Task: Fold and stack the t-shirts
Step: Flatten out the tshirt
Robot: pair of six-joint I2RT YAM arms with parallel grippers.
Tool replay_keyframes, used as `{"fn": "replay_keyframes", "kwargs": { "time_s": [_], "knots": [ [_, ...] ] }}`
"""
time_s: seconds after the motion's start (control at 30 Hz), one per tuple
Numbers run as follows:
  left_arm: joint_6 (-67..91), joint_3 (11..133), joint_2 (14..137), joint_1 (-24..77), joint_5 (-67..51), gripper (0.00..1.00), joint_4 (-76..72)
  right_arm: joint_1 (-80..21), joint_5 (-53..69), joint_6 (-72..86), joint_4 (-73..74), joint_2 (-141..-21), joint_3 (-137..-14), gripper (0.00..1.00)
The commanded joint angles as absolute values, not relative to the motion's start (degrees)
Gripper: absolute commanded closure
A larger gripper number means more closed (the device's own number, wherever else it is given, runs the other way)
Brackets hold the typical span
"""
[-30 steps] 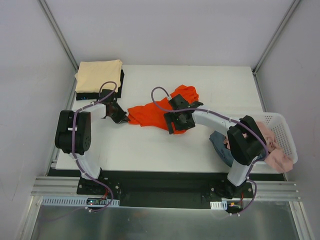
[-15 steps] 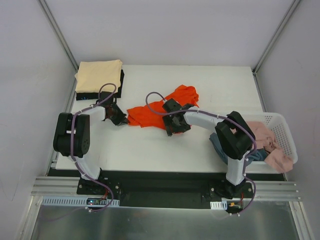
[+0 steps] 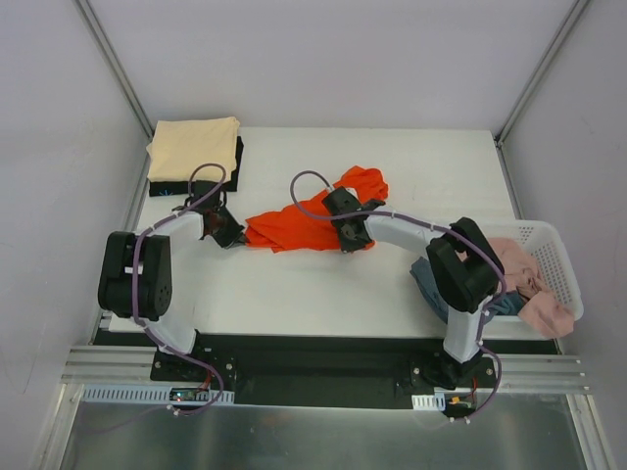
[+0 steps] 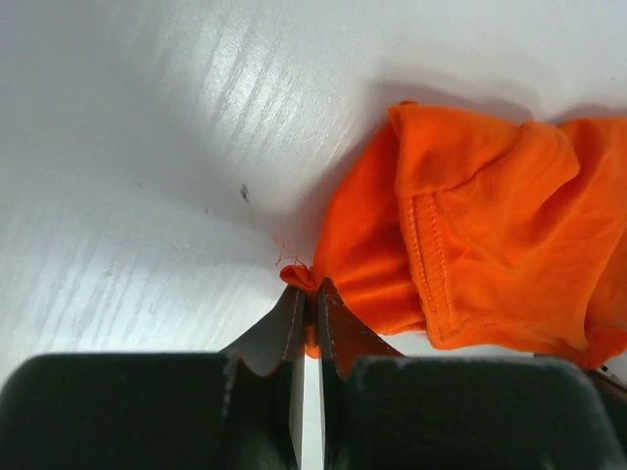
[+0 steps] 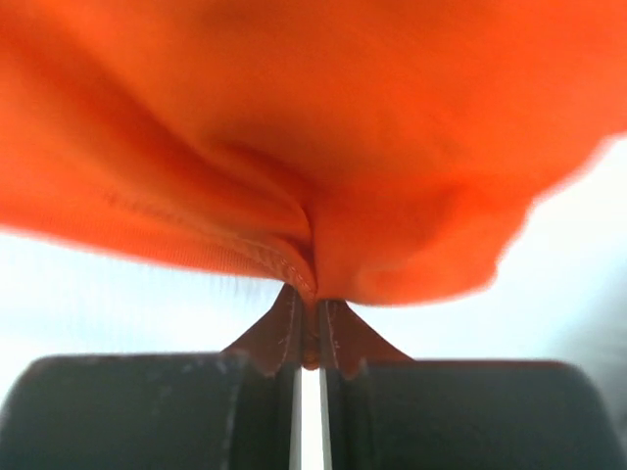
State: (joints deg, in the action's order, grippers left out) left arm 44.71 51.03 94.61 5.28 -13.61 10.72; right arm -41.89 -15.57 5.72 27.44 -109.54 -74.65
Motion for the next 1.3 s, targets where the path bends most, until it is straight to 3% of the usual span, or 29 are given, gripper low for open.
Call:
{"fn": "replay_keyframes", "kwargs": {
  "time_s": [0.0, 0.37, 0.67, 0.8, 1.1, 1.27],
  "knots": [
    [40.3, 54.0, 85.3, 5.6, -4.3, 1.00, 16.0, -41.8, -19.8, 2.6, 30.3, -96.3, -74.4, 0.99],
    [36.3, 62.5, 55.2, 6.1, 7.0, 1.00, 23.1, -40.8, -24.5, -7.1, 34.4, -70.5, -86.7, 0.99],
    [32.2, 73.9, 34.9, 6.0, 10.0, 1.00, 24.3, -40.8, -19.3, -13.8, 37.5, -59.7, -101.8, 0.99],
    [30.6, 80.4, 31.2, 6.0, 5.8, 1.00, 24.3, -40.7, -11.4, -13.7, 41.8, -57.4, -110.1, 0.99],
    [27.5, 97.8, 32.1, 6.0, -1.4, 1.00, 24.3, -40.7, 3.1, -11.8, 44.5, -50.2, -114.2, 0.99],
    [28.0, 100.5, 36.2, 6.0, 2.0, 1.00, 24.1, -40.7, 0.4, -13.4, 44.1, -50.1, -114.9, 0.98]
  ]
}}
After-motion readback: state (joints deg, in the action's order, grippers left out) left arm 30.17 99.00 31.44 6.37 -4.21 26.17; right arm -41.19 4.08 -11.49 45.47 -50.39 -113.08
